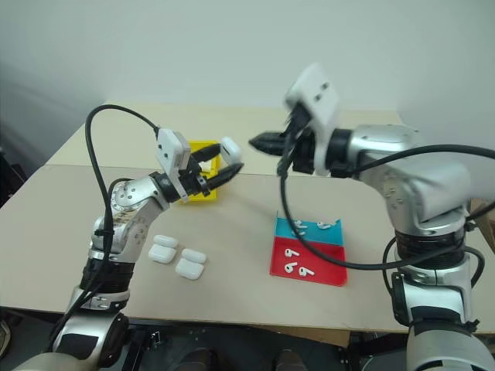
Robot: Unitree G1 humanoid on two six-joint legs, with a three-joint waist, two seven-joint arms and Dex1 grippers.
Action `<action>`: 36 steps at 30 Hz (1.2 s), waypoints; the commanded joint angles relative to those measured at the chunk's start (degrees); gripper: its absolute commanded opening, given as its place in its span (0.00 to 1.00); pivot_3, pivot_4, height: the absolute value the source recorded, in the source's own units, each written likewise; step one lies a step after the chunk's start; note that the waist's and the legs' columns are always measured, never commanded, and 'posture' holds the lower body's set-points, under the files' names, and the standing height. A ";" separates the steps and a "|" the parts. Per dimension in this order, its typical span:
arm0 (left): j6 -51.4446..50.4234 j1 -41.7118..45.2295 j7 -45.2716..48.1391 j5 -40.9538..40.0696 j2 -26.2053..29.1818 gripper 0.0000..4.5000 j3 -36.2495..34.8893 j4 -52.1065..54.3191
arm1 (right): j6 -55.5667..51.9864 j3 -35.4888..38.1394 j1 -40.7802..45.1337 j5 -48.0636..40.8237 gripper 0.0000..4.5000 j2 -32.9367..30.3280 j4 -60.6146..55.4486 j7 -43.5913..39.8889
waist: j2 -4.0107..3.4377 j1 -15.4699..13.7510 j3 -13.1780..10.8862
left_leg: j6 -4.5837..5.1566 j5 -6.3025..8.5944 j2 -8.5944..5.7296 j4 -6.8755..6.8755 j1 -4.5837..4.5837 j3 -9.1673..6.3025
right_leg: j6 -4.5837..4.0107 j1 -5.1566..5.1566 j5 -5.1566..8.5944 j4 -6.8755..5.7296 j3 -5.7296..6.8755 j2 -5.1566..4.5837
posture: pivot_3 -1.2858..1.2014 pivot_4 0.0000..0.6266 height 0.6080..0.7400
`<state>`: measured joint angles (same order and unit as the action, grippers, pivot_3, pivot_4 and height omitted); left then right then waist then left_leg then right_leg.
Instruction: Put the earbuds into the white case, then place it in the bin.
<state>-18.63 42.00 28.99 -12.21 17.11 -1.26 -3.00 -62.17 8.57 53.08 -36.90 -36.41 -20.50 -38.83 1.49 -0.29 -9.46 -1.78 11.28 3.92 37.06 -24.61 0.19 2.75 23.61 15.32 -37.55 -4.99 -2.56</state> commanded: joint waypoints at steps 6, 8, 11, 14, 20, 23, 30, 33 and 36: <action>-0.95 11.63 -23.12 11.02 -3.33 0.61 -2.57 -20.87 | -5.23 1.32 -6.69 -1.71 0.01 0.37 -8.74 8.13 | 0.00 -0.03 0.00 | 0.00 0.00 -0.04 -0.02 -0.01 0.02 | 0.00 0.10 0.00 -0.04 -0.03 0.01 | 0.52 0.24 1.00; 0.91 13.92 -23.99 11.36 -3.82 0.61 -2.66 -26.98 | -6.71 0.87 -6.72 -2.28 0.01 0.08 -9.52 8.55 | 0.00 0.22 0.00 | 0.00 0.00 -0.04 -0.05 -0.01 0.02 | 0.01 0.10 0.00 -0.02 -0.03 0.01 | 0.52 0.24 1.00; 3.52 16.94 -25.83 12.54 -4.23 0.61 -2.18 -34.71 | -8.50 1.18 -6.66 -3.32 0.01 -0.40 -10.30 8.92 | 0.00 0.45 0.00 | 0.00 0.00 -0.05 -0.10 -0.03 0.02 | 0.01 0.13 0.00 0.00 -0.03 0.01 | 0.52 0.24 1.00; 5.64 19.25 -26.18 12.77 -4.44 0.61 -2.28 -40.09 | -9.30 1.56 -6.73 -4.05 0.01 -1.18 -10.68 9.27 | 0.00 0.45 0.00 | -0.01 0.00 -0.06 -0.10 -0.23 0.02 | 0.01 0.37 0.00 -0.04 -0.03 0.01 | 0.52 0.24 1.00; 6.73 21.11 -25.68 13.02 -3.84 0.97 -2.14 -43.32 | -9.57 1.85 -6.80 -5.31 0.00 -2.08 -10.57 9.52 | 0.00 0.50 0.00 | -0.03 -0.02 -0.06 -0.10 -0.37 0.02 | 0.00 0.50 0.00 -0.07 -0.03 0.01 | 0.52 0.24 1.00; 8.07 19.79 -24.97 12.59 -3.00 0.99 -2.65 -39.91 | -9.44 2.64 -6.97 -6.34 0.00 -2.46 -10.51 9.39 | 0.00 0.63 0.00 | -0.05 -0.03 -0.06 -0.10 -0.37 0.02 | 0.01 0.51 0.00 -0.09 -0.03 0.01 | 0.52 0.24 1.00; 8.75 8.61 -4.59 0.45 2.33 0.99 -4.98 -15.45 | -1.09 6.38 -13.85 -7.01 0.00 -4.45 -11.33 5.11 | -0.01 1.02 0.00 | -0.13 -0.08 -0.04 -0.17 -0.37 0.02 | 0.00 0.50 0.00 -0.35 -0.03 0.00 | 0.52 0.24 1.00; 3.79 -0.16 9.09 -7.89 8.98 0.99 -5.73 -2.48 | 10.19 8.19 -23.63 -2.96 0.00 -4.05 -13.15 2.19 | -0.01 1.16 0.02 | -0.19 -0.11 -0.03 -0.15 -0.35 0.02 | 0.00 0.52 0.00 -0.37 -0.04 0.00 | 0.52 0.24 1.00; 1.98 -10.01 18.43 -13.97 15.88 0.99 -8.04 7.82 | 17.55 9.32 -32.57 -0.56 0.00 -5.65 -13.82 -2.04 | -0.03 1.52 0.03 | -0.21 -0.13 -0.02 -0.14 -0.24 0.07 | 0.01 0.47 0.01 -0.29 -0.09 0.00 | 0.52 0.24 1.00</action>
<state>-15.95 34.58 42.03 -22.16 30.71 -6.95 -1.81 -49.85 14.93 22.17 -38.64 -40.49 -32.11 -38.26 1.46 1.23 -9.43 -2.00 11.15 3.91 36.92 -24.84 0.26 2.75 24.07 15.33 -37.75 -5.09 -2.55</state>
